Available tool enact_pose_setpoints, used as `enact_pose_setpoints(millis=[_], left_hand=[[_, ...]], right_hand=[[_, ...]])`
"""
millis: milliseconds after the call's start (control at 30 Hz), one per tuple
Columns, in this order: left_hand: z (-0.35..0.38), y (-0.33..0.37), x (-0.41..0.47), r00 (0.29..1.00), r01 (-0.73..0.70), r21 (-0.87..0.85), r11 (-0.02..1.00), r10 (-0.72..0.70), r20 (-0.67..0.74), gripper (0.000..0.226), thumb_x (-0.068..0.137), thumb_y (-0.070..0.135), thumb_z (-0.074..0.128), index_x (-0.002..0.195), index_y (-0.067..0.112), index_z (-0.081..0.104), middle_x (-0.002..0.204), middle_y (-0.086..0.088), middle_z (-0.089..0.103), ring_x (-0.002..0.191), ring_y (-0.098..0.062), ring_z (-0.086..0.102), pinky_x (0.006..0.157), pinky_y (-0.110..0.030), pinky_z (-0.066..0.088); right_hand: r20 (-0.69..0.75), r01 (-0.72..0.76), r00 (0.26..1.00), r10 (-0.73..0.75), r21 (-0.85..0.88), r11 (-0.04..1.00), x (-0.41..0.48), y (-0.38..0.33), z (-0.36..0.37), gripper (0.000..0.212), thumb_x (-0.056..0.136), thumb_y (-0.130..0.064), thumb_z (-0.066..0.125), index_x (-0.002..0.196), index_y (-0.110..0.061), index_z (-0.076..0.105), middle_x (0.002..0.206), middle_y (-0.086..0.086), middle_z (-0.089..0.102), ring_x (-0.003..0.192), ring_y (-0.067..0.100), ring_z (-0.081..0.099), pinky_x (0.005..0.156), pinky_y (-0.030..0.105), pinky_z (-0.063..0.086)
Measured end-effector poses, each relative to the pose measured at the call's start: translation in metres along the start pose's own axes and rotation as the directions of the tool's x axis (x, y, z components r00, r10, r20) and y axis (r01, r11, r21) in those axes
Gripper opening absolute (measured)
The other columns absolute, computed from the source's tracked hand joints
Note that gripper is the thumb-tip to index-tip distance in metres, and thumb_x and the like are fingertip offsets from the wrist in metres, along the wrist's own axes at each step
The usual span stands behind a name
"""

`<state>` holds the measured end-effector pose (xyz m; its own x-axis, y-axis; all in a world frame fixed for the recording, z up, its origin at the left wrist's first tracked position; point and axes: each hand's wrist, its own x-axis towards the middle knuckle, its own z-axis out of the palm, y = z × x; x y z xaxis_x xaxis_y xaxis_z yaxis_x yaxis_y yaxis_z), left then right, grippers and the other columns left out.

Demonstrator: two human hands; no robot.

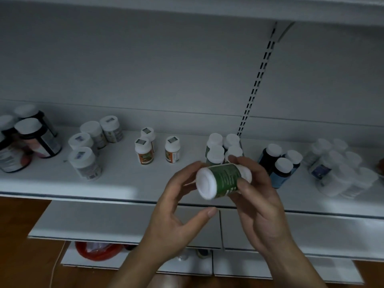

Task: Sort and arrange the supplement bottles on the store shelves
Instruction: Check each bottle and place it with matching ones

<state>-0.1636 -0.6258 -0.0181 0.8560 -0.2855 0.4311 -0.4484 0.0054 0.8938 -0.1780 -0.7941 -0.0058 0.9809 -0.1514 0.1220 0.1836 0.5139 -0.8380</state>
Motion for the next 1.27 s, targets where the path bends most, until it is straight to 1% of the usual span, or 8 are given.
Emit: enact_pose_setpoints(millis=[133, 333, 500, 700, 833, 1000, 1133, 1267], left_hand=[[-0.002, -0.003, 0.004, 1.000, 0.017, -0.027, 0.999, -0.017, 0.013, 0.061, 0.082, 0.022, 0.071, 0.138, 0.029, 0.047, 0.141, 0.004, 0.051, 0.131, -0.023, 0.050, 0.102, -0.029, 0.046], [0.000, -0.006, 0.008, 0.996, 0.084, -0.130, 0.988, -0.083, 0.014, 0.042, 0.084, 0.025, 0.068, 0.126, 0.027, 0.061, 0.127, -0.002, 0.061, 0.120, -0.025, 0.058, 0.093, -0.029, 0.051], [0.004, -0.003, 0.014, 0.972, 0.233, -0.136, 0.963, -0.225, 0.069, 0.041, 0.086, 0.038, 0.062, 0.126, 0.030, 0.055, 0.117, 0.017, 0.067, 0.110, -0.003, 0.062, 0.089, -0.014, 0.048], [-0.001, -0.011, 0.019, 0.981, 0.177, -0.134, 0.975, -0.163, 0.109, 0.049, 0.080, 0.028, 0.070, 0.127, 0.027, 0.059, 0.125, 0.000, 0.062, 0.119, -0.022, 0.060, 0.093, -0.031, 0.053], [0.004, -0.006, 0.027, 0.957, 0.288, -0.140, 0.947, -0.289, 0.012, 0.040, 0.073, 0.044, 0.072, 0.110, 0.029, 0.067, 0.096, 0.009, 0.074, 0.089, -0.004, 0.068, 0.075, -0.015, 0.051], [-0.001, -0.005, 0.027, 0.959, 0.268, -0.157, 0.950, -0.248, 0.136, 0.052, 0.082, 0.031, 0.069, 0.131, 0.024, 0.054, 0.124, 0.008, 0.065, 0.116, -0.010, 0.061, 0.088, -0.019, 0.050], [-0.005, -0.005, 0.029, 0.961, 0.273, -0.234, 0.933, -0.257, 0.099, 0.047, 0.076, 0.017, 0.075, 0.122, 0.021, 0.063, 0.114, -0.002, 0.071, 0.105, -0.016, 0.068, 0.084, -0.023, 0.054], [-0.015, -0.005, 0.030, 0.944, 0.322, -0.211, 0.923, -0.330, 0.001, 0.049, 0.065, 0.047, 0.071, 0.109, 0.023, 0.067, 0.099, 0.002, 0.074, 0.093, -0.012, 0.070, 0.078, -0.021, 0.054]], right_hand=[[0.049, 0.125, 0.992, -0.118, -0.187, 0.974, -0.003, 0.004, -0.002, 0.046, 0.071, -0.035, 0.083, 0.112, -0.024, 0.066, 0.131, 0.006, 0.061, 0.124, 0.029, 0.055, 0.100, 0.039, 0.048], [0.119, 0.127, 0.988, -0.095, -0.297, 0.946, -0.008, 0.002, -0.009, 0.050, 0.076, 0.000, 0.071, 0.123, -0.012, 0.057, 0.134, 0.005, 0.057, 0.120, 0.023, 0.058, 0.091, 0.027, 0.051], [-0.014, 0.036, 0.999, -0.046, -0.425, 0.904, -0.004, -0.005, -0.005, 0.038, 0.066, -0.029, 0.079, 0.103, -0.029, 0.068, 0.103, -0.001, 0.071, 0.093, 0.015, 0.068, 0.074, 0.024, 0.055], [-0.091, -0.063, 0.996, 0.025, -0.447, 0.892, 0.002, -0.007, -0.004, 0.037, 0.068, -0.047, 0.071, 0.099, -0.029, 0.066, 0.100, -0.004, 0.071, 0.090, 0.012, 0.069, 0.068, 0.026, 0.055], [0.013, 0.037, 0.999, -0.035, -0.459, 0.888, 0.002, -0.010, -0.005, 0.036, 0.072, -0.037, 0.068, 0.106, -0.028, 0.065, 0.109, -0.004, 0.068, 0.103, 0.012, 0.065, 0.082, 0.022, 0.052], [-0.107, -0.068, 0.994, 0.028, -0.400, 0.914, 0.008, -0.008, 0.000, 0.011, 0.075, -0.033, 0.067, 0.084, -0.029, 0.072, 0.092, -0.005, 0.073, 0.082, 0.009, 0.069, 0.062, 0.023, 0.055], [-0.072, -0.077, 0.996, 0.054, -0.385, 0.919, 0.010, -0.007, 0.002, 0.027, 0.073, -0.035, 0.069, 0.098, -0.024, 0.069, 0.097, -0.015, 0.071, 0.090, 0.006, 0.068, 0.070, 0.022, 0.054], [0.001, -0.018, 1.000, 0.020, -0.358, 0.933, 0.005, -0.002, 0.007, 0.038, 0.067, -0.032, 0.072, 0.104, -0.026, 0.070, 0.111, -0.004, 0.069, 0.103, 0.015, 0.065, 0.077, 0.028, 0.056]])
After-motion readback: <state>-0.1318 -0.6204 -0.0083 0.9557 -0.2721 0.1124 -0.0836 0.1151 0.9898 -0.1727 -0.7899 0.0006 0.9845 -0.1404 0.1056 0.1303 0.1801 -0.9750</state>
